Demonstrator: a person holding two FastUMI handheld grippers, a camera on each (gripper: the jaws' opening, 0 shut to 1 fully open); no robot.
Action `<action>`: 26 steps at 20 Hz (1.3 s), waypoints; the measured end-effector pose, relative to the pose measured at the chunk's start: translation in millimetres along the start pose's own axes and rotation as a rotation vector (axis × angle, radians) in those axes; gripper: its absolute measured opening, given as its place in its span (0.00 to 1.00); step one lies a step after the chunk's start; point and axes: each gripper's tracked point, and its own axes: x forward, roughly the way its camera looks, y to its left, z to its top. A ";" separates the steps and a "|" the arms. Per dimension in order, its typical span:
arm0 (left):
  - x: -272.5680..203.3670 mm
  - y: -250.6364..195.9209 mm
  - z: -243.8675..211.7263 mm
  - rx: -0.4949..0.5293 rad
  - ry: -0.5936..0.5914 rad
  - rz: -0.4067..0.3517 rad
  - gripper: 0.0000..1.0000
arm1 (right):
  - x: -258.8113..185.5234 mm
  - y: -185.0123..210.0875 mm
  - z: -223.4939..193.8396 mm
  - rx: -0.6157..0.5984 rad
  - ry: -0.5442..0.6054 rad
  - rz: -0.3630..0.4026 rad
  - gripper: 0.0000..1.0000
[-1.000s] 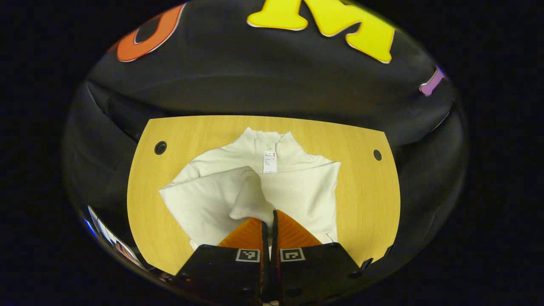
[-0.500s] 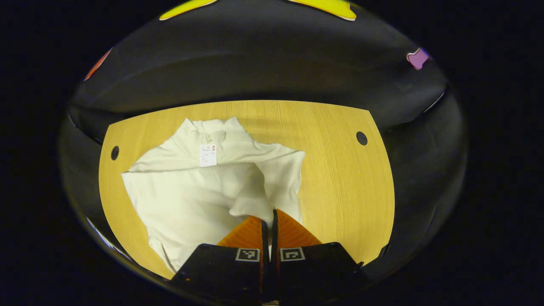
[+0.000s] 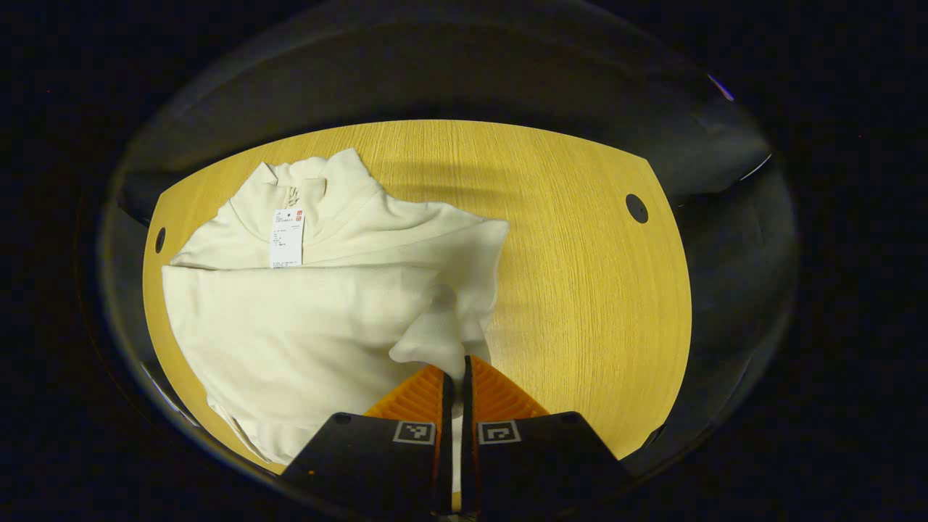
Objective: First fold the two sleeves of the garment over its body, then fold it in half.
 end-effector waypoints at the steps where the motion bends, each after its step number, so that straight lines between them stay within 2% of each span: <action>1: -0.7 -1.2 -0.8 -0.002 -0.003 -0.002 0.13 | 0.0 -1.3 -1.0 -0.001 0.000 0.000 0.94; 2: -3.2 -6.6 0.4 0.006 -0.008 -0.018 0.15 | -0.4 -1.5 -1.3 -0.005 0.001 0.001 0.94; 3: -4.8 -11.9 -0.5 0.017 -0.013 -0.041 0.27 | -1.1 -2.0 -2.7 -0.009 0.002 0.000 0.94; 4: -7.0 -21.2 -1.0 0.022 -0.023 -0.080 0.17 | -1.9 -2.8 -2.7 -0.009 0.002 -0.001 0.95; 5: -10.2 -26.1 -2.5 0.027 -0.025 -0.105 0.29 | -1.8 -3.8 -0.7 -0.005 0.001 -0.001 0.94; 6: -12.9 -24.4 -4.3 0.033 -0.027 -0.094 0.36 | -2.0 -4.6 0.9 -0.003 -0.002 -0.002 0.95; 7: -14.8 -20.9 -4.6 0.038 -0.038 -0.083 0.51 | -3.1 -3.3 1.8 -0.005 -0.005 -0.001 0.94; 10: -24.1 -25.7 -3.1 -0.017 -0.097 -0.130 0.64 | -7.5 0.8 0.7 -0.020 -0.004 0.003 0.94; 11: -29.1 -22.0 -8.8 -0.029 -0.095 -0.133 0.79 | -9.5 2.9 1.6 -0.021 -0.006 0.009 0.95; 12: -31.4 -18.4 -12.1 -0.032 -0.092 -0.136 0.90 | -12.3 5.3 3.2 -0.022 -0.008 0.016 0.95; 15: -41.7 -2.9 -24.9 -0.029 -0.098 -0.123 0.94 | -21.2 12.4 6.2 -0.031 -0.021 0.032 0.94; 18: -61.4 21.3 -30.6 -0.054 -0.179 -0.076 0.94 | -28.3 18.4 12.4 -0.049 -0.044 0.044 0.94; 20: -70.9 33.6 -47.1 -0.059 -0.170 -0.077 0.98 | -30.7 21.2 15.5 -0.058 -0.060 0.046 0.94; 23: -85.4 65.4 -69.8 -0.029 -0.188 -0.021 0.98 | -30.7 27.9 17.6 -0.068 -0.071 0.052 0.94; 26: -97.5 92.7 -93.9 -0.077 -0.197 -0.015 0.99 | -28.9 41.6 16.5 -0.063 -0.060 0.073 0.95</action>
